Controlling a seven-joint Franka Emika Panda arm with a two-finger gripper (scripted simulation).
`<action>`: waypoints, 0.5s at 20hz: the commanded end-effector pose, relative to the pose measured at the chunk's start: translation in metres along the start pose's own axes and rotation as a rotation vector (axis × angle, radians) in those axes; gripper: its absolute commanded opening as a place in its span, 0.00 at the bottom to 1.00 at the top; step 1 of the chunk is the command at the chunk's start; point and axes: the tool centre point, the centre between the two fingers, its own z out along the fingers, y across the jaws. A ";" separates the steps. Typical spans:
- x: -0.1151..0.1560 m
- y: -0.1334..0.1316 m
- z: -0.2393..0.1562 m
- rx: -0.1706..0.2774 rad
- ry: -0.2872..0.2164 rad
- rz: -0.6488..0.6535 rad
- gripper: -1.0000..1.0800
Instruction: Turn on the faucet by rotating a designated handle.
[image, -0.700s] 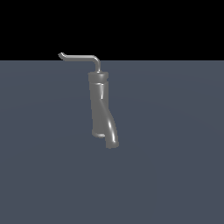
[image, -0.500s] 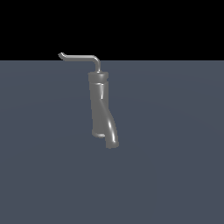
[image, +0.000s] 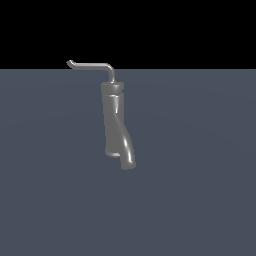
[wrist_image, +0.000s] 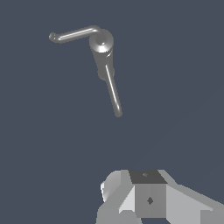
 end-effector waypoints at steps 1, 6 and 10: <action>0.001 0.000 0.000 0.000 0.000 0.003 0.00; 0.007 -0.002 0.001 -0.003 -0.001 0.033 0.00; 0.017 -0.004 0.003 -0.007 -0.001 0.074 0.00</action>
